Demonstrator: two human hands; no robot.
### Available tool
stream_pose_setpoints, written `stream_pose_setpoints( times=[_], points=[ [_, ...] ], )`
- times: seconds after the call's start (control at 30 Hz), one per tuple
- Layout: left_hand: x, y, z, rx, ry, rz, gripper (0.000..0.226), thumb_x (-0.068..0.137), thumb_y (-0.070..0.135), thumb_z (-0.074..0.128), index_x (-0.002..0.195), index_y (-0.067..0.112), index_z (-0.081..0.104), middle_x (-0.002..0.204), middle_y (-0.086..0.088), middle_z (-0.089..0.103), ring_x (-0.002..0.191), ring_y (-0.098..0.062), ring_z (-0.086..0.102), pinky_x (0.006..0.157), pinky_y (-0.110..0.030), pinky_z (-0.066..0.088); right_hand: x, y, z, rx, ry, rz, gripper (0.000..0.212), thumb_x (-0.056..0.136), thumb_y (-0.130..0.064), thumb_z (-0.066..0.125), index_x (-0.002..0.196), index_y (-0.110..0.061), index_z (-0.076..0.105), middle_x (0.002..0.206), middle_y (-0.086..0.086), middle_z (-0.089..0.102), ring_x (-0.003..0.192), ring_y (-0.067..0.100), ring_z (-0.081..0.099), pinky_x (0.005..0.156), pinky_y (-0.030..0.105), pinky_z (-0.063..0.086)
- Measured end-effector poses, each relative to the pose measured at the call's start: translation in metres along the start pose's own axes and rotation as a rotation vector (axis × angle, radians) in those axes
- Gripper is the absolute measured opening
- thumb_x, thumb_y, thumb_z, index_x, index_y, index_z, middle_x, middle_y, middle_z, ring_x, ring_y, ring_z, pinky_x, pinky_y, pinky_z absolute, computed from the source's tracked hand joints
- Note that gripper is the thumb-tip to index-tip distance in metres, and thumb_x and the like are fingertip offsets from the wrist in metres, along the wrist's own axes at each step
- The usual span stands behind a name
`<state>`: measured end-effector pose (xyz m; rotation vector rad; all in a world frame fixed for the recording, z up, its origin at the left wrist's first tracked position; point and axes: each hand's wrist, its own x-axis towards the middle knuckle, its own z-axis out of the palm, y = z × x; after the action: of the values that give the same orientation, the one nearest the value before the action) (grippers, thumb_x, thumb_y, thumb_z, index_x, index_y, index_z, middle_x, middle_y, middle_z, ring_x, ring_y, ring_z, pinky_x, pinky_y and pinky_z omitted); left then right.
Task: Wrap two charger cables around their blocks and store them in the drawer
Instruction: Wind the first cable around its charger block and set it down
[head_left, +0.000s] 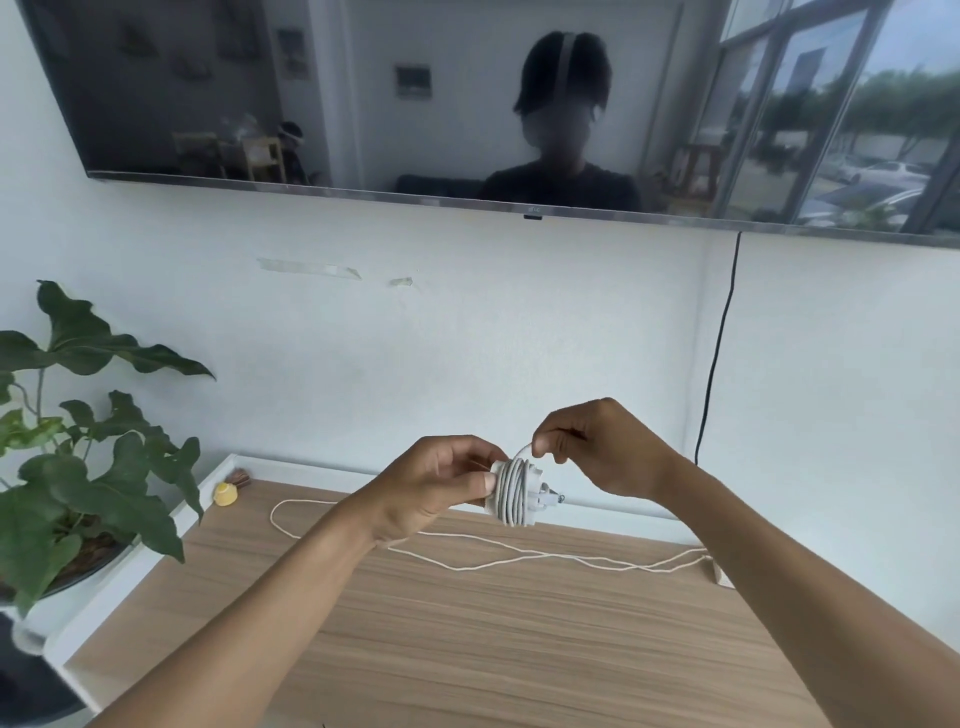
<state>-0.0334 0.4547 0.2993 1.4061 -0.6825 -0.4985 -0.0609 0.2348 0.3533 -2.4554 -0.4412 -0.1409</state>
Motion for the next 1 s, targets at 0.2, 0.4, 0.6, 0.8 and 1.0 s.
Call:
stream_pose_setpoints(
  times=[0.2, 0.4, 0.6, 0.8, 1.0],
  points=[
    [0.0, 0.005, 0.014, -0.344, 0.128, 0.014, 0.026, 0.08, 0.006, 0.06, 0.106, -0.001, 0.059, 0.094, -0.011, 0.067, 0.087, -0.022, 0.065, 0.076, -0.03, 0.055, -0.009, -0.003, 0.02, 0.349, -0.02, 0.134, 0.035, 0.092, 0.006, 0.042, 0.071, -0.014, 0.062, 0.042, -0.015, 0.045, 0.038, 0.001, 0.036, 0.043, 0.009, 0.028],
    [0.008, -0.002, 0.023, -0.5, 0.304, 0.019, 0.048, 0.09, 0.001, 0.052, 0.136, 0.018, 0.051, 0.09, -0.007, 0.067, 0.086, -0.023, 0.065, 0.076, -0.034, 0.059, -0.008, 0.012, 0.044, 0.412, 0.09, 0.207, 0.032, 0.095, -0.007, 0.044, 0.065, -0.007, 0.055, 0.051, -0.005, 0.05, 0.044, 0.011, 0.038, 0.051, 0.027, 0.034],
    [0.019, -0.008, 0.018, -0.465, 0.508, -0.01, 0.047, 0.094, -0.007, 0.043, 0.131, 0.017, 0.059, 0.104, -0.017, 0.06, 0.084, -0.028, 0.061, 0.075, -0.032, 0.06, -0.016, 0.009, 0.058, 0.799, 0.198, 0.282, 0.017, 0.098, -0.005, 0.047, 0.102, -0.01, 0.062, 0.067, 0.006, 0.059, 0.044, 0.016, 0.053, 0.05, 0.025, 0.048],
    [0.025, -0.014, 0.025, -0.473, 0.611, -0.021, 0.041, 0.092, -0.009, 0.044, 0.12, 0.012, 0.066, 0.101, -0.017, 0.062, 0.093, -0.032, 0.06, 0.071, -0.029, 0.06, -0.02, 0.008, 0.062, 0.974, 0.186, 0.28, 0.024, 0.098, -0.001, 0.045, 0.103, -0.001, 0.068, 0.089, 0.013, 0.068, 0.081, 0.017, 0.067, 0.079, 0.028, 0.058],
    [0.03, -0.012, 0.027, -0.471, 0.684, -0.01, 0.036, 0.091, -0.01, 0.046, 0.11, 0.011, 0.07, 0.087, -0.012, 0.051, 0.09, -0.031, 0.053, 0.072, -0.033, 0.062, -0.026, 0.017, 0.071, 0.813, 0.151, 0.181, 0.034, 0.093, 0.006, 0.05, 0.113, -0.013, 0.069, 0.107, 0.002, 0.072, 0.105, 0.01, 0.064, 0.099, 0.028, 0.049]
  ],
)
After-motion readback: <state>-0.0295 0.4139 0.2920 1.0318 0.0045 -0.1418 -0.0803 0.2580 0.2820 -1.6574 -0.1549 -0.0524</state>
